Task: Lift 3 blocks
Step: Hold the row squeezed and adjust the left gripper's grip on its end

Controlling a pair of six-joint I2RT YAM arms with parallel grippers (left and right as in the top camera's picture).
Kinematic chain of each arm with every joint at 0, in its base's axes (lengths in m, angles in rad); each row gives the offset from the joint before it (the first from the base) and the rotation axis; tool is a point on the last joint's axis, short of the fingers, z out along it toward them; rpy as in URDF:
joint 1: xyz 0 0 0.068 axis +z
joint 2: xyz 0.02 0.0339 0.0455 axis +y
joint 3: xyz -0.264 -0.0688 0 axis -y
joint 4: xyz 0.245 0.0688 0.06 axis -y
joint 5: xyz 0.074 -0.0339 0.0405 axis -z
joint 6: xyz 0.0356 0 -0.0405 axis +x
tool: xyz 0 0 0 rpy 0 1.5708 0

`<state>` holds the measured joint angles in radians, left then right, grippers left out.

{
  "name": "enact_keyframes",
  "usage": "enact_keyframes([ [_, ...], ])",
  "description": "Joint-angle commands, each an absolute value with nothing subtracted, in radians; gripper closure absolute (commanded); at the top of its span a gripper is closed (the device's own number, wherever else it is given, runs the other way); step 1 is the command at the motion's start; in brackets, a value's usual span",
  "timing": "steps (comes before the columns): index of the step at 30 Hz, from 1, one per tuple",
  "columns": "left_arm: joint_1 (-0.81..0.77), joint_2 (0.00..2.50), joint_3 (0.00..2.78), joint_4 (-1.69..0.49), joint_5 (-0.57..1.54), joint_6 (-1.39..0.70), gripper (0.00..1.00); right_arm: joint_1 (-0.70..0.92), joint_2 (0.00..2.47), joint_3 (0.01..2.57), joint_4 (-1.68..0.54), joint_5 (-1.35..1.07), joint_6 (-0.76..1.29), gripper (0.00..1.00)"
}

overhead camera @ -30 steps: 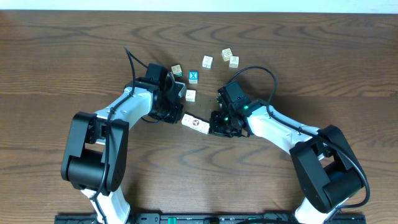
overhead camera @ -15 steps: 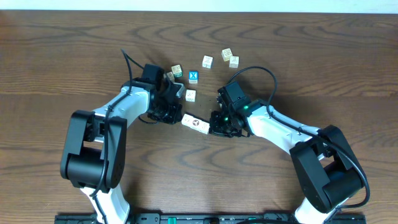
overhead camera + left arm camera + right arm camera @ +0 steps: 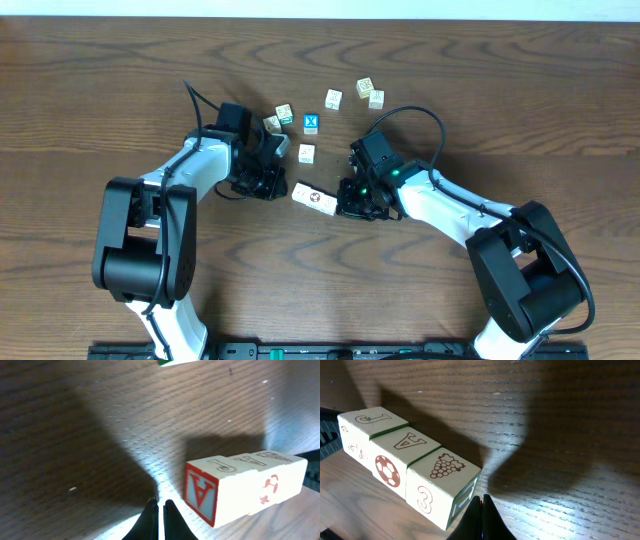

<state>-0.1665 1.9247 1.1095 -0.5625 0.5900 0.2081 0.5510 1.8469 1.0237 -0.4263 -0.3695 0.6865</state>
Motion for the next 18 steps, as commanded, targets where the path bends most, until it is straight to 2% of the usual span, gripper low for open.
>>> enact_keyframes([
  [1,-0.164,1.946,1.137,-0.569,0.622,0.232,0.93,0.558,1.860,1.026,-0.428,-0.363,0.671,0.99],
  [18,-0.164,1.945,1.190,-0.568,0.622,0.230,0.93,0.558,1.860,1.026,-0.427,-0.363,0.671,0.99],
])
